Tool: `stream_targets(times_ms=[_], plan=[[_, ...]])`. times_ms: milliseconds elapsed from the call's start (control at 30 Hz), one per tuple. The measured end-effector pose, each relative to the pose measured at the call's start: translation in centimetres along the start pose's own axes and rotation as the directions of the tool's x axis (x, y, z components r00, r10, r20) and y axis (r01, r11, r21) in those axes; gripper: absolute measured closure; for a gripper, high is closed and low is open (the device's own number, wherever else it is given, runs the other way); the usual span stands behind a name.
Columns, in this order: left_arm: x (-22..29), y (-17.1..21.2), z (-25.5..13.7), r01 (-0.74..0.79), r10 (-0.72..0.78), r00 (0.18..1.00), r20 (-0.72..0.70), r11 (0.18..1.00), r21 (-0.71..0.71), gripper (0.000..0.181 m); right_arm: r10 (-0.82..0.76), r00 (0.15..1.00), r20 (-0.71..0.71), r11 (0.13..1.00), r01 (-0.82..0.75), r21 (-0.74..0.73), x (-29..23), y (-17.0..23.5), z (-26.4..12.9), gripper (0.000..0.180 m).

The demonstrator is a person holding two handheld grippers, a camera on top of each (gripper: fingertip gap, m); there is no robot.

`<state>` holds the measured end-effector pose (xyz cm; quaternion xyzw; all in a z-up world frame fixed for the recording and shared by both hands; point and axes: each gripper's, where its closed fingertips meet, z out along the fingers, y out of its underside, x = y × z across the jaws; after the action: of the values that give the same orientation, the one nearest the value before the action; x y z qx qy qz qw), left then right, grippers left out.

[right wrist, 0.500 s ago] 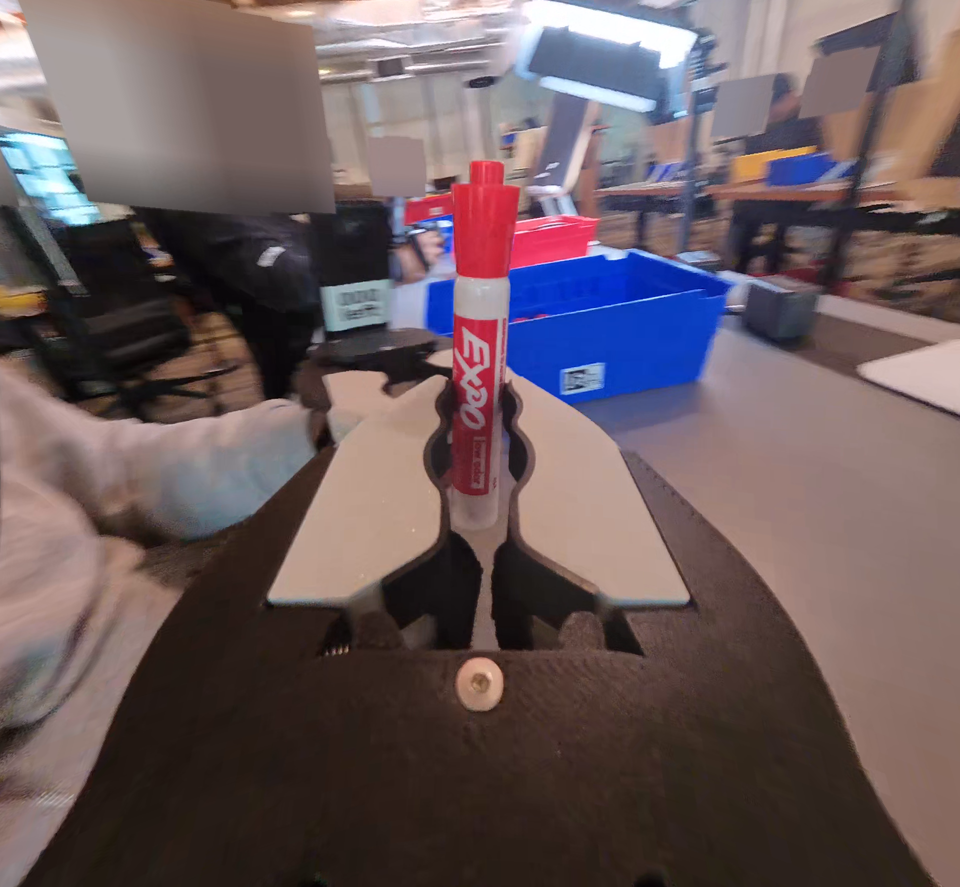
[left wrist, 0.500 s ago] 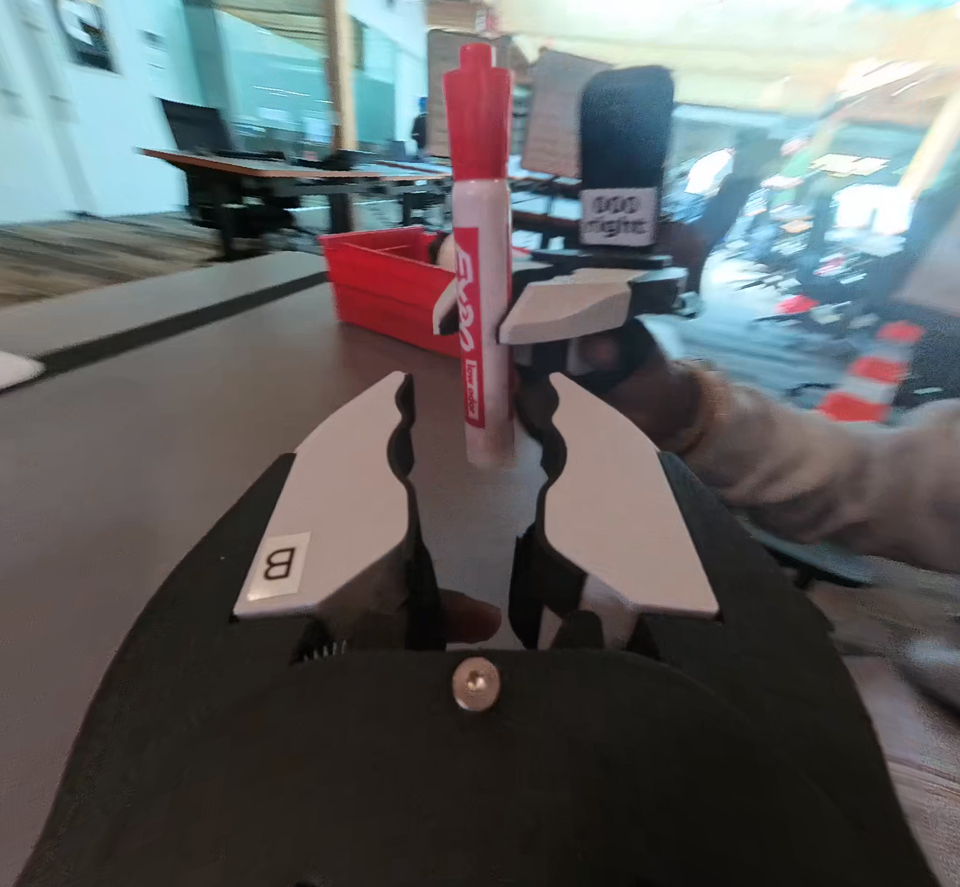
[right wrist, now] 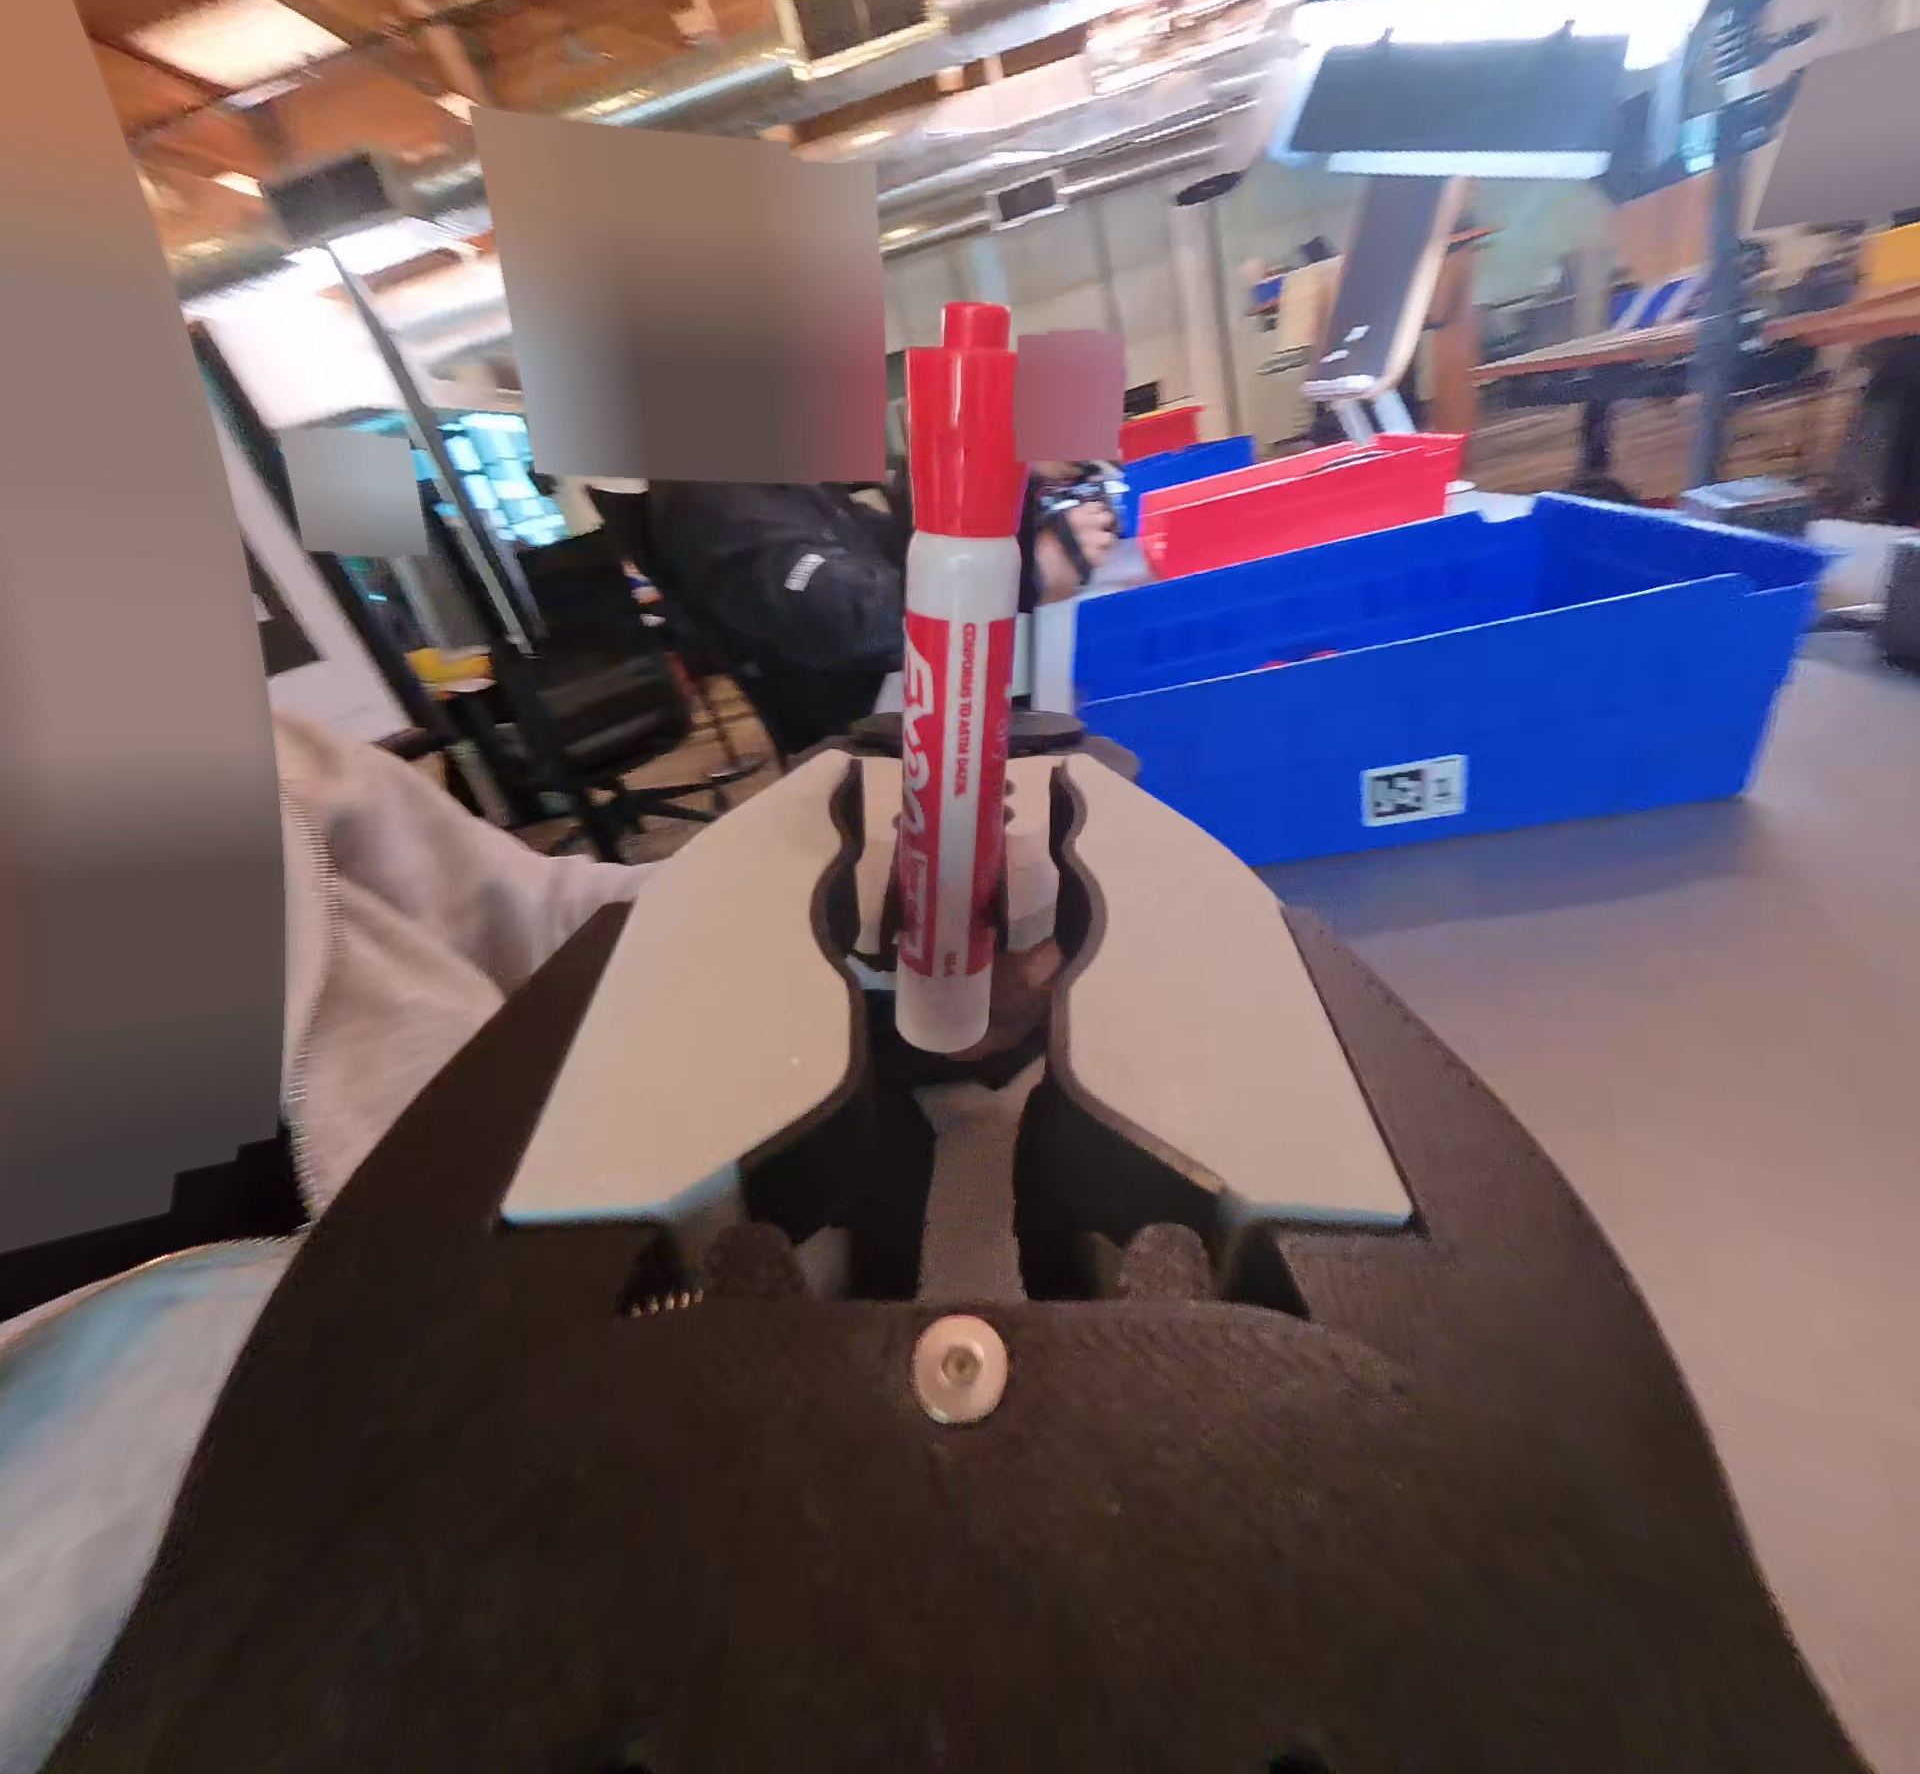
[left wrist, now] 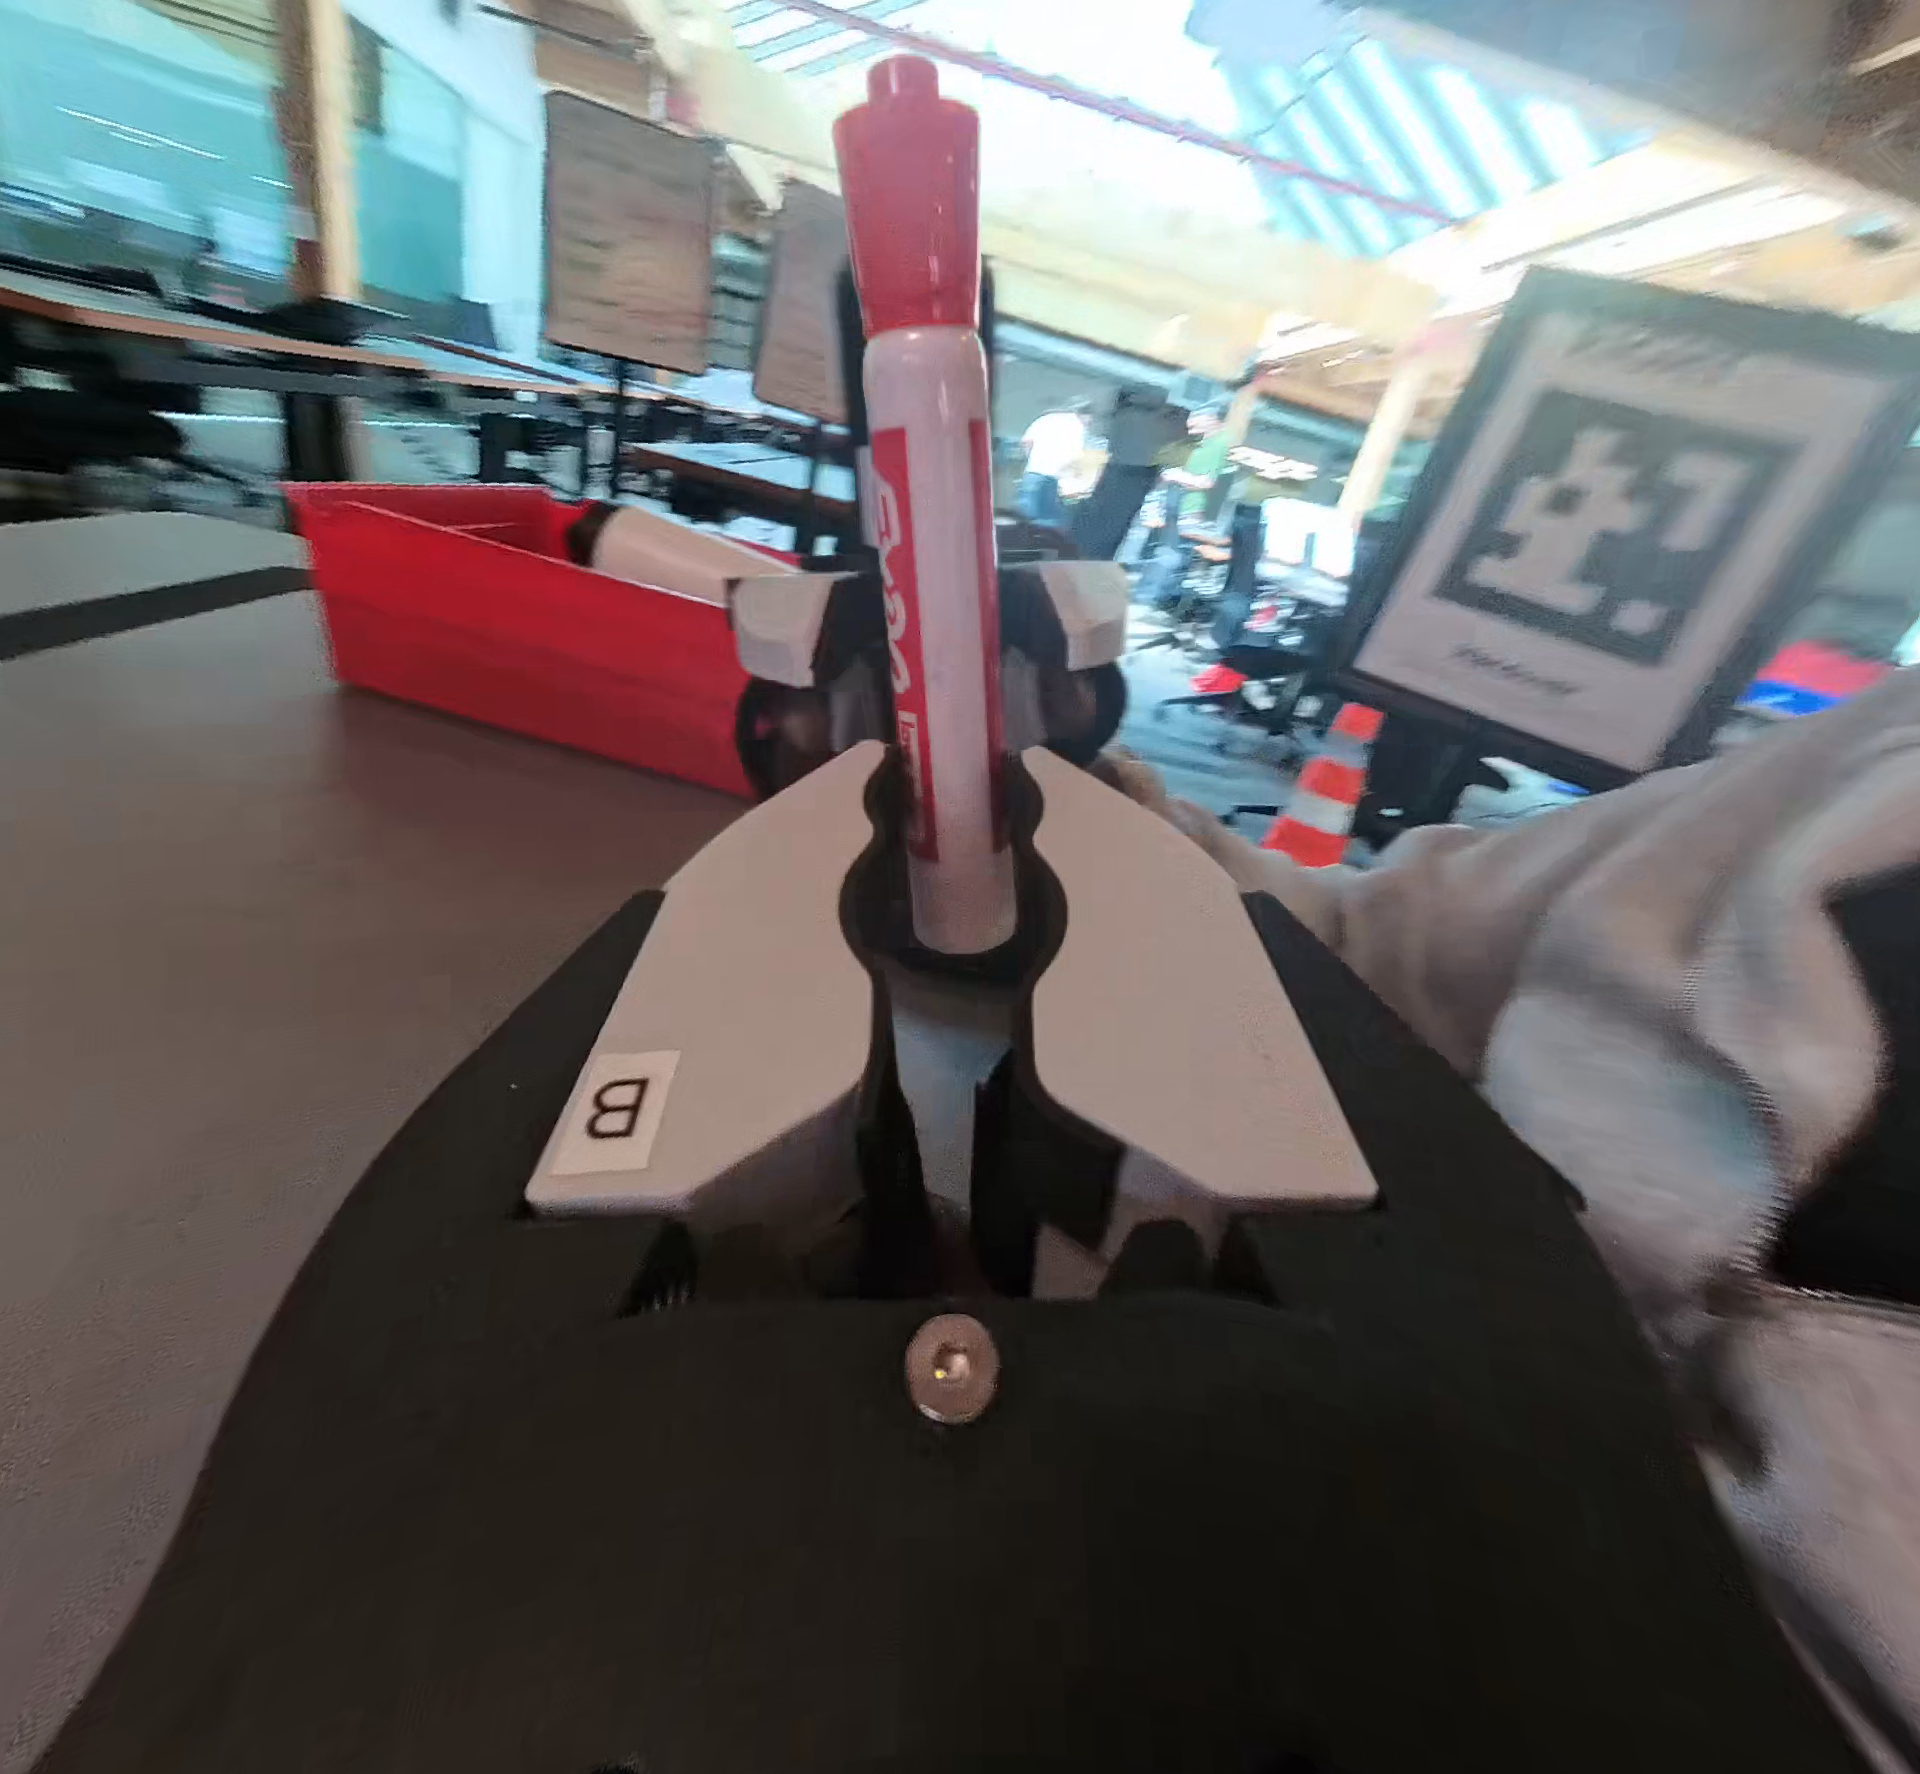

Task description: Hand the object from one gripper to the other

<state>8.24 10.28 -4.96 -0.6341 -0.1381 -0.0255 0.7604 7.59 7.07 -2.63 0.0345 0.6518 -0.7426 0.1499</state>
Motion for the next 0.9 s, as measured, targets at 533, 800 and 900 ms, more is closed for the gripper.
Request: stream_targets(times_ms=[533, 800, 900], plan=[[-3.5, 0.9, -0.2, -0.303, 0.344, 0.873, 0.345, 0.938, -0.167, 0.161, -0.206, 0.941, -0.270, 0.978, 0.202, -0.040, 2.4, 0.7, 0.3, 0.160], [2.0, -0.6, 0.0, 0.085, -0.078, 0.984, -0.157, 0.996, 0.041, 0.161, -0.005, 0.995, 0.099, 1.000, 0.008, -0.026, -1.7, 0.4, 0.3, 0.155], [1.6, -0.3, 0.1, 0.087, -0.084, 0.988, -0.129, 0.996, 0.020, 0.161, -0.014, 0.994, 0.106, 0.999, 0.018, -0.039, -1.8, 0.7, 0.4, 0.157]])
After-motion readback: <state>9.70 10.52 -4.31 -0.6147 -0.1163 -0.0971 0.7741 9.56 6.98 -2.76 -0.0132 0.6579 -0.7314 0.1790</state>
